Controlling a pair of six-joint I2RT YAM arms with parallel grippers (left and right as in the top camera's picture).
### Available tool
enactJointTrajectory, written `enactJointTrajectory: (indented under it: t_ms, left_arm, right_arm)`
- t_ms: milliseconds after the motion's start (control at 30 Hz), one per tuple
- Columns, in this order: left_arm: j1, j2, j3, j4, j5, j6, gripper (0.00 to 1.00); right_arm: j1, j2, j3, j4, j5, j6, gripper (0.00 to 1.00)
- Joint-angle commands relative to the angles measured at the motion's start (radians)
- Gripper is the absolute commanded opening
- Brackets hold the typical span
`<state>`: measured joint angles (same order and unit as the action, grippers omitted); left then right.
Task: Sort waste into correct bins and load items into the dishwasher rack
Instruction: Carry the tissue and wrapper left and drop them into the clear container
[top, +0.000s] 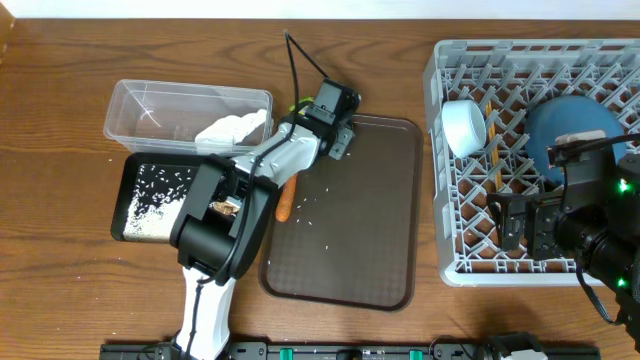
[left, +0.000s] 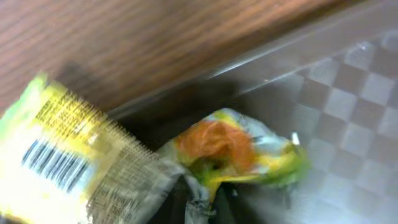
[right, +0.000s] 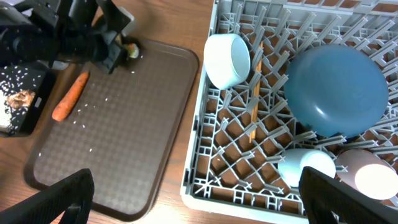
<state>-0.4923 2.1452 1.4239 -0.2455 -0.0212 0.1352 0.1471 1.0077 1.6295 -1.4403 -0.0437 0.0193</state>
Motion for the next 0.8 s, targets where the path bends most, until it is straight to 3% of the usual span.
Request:
enactJointTrajectory:
  t_ms: [0,233,433,767]
  left_arm:
    - [-0.027,-0.020,-0.004,-0.051,0.018,0.010,0.06]
    - [-0.046,-0.239,-0.004,-0.122,0.001,0.010,0.06]
    - [0.011,-0.414,-0.004,-0.199,-0.174,0.010,0.06]
    - [0.229,-0.363,-0.004,-0.213,-0.203,-0.044,0.06]
  right_arm:
    - [-0.006,-0.002,0.004,-0.001,0.013,0.010,0.99]
    - [-0.006,-0.002,0.004,-0.001,0.013,0.010,0.99]
    - [-0.006,-0.002,0.004,-0.001,0.013,0.010,0.99]
    - [-0.006,-0.002,0.004,-0.001,0.013,0.010,0.99]
